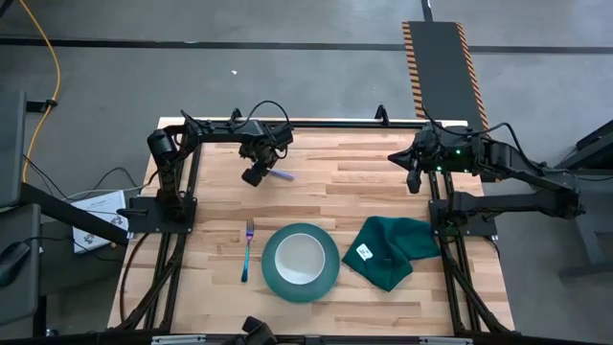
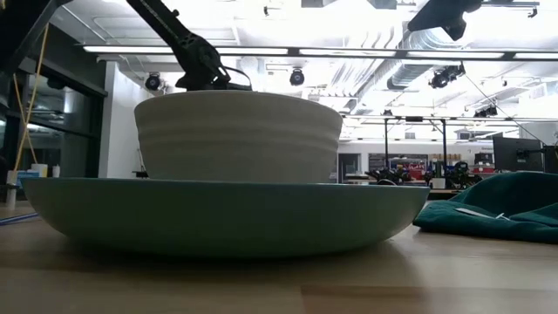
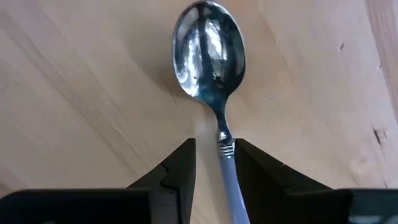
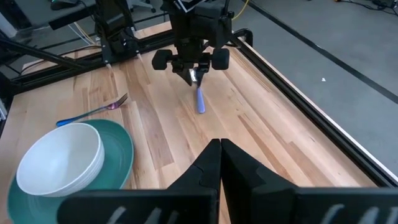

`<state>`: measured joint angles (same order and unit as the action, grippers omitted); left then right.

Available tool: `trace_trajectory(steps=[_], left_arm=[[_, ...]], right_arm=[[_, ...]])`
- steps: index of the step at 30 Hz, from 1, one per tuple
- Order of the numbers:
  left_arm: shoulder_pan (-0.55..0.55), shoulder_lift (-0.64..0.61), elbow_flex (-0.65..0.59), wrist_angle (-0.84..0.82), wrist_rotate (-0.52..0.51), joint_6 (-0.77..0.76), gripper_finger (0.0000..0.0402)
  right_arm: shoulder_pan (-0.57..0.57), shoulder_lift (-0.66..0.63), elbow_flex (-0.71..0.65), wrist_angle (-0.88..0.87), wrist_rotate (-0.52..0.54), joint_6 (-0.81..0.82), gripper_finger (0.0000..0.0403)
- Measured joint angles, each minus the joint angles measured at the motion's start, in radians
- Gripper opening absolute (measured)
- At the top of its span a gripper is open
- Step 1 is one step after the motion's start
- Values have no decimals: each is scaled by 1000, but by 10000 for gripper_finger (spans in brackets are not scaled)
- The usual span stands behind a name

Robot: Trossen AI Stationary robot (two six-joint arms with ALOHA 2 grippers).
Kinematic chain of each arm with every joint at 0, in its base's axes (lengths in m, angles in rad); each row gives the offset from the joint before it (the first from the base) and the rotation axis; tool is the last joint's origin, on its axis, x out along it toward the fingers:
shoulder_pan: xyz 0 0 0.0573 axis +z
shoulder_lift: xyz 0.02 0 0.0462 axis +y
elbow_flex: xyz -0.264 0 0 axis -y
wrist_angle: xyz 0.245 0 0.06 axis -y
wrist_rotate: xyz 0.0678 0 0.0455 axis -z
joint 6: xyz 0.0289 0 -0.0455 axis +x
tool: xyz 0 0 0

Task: Set table place
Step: Place the purple fork inside the white bowl

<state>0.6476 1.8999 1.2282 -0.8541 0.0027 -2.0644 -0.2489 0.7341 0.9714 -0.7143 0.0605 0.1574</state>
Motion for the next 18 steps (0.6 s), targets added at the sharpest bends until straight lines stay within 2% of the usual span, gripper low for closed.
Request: trace_trajectory(steps=[18], left_arm=[[0, 0, -30, 84, -3, -30, 101]], right_arm=[[0, 0, 0, 0, 0, 10, 0]])
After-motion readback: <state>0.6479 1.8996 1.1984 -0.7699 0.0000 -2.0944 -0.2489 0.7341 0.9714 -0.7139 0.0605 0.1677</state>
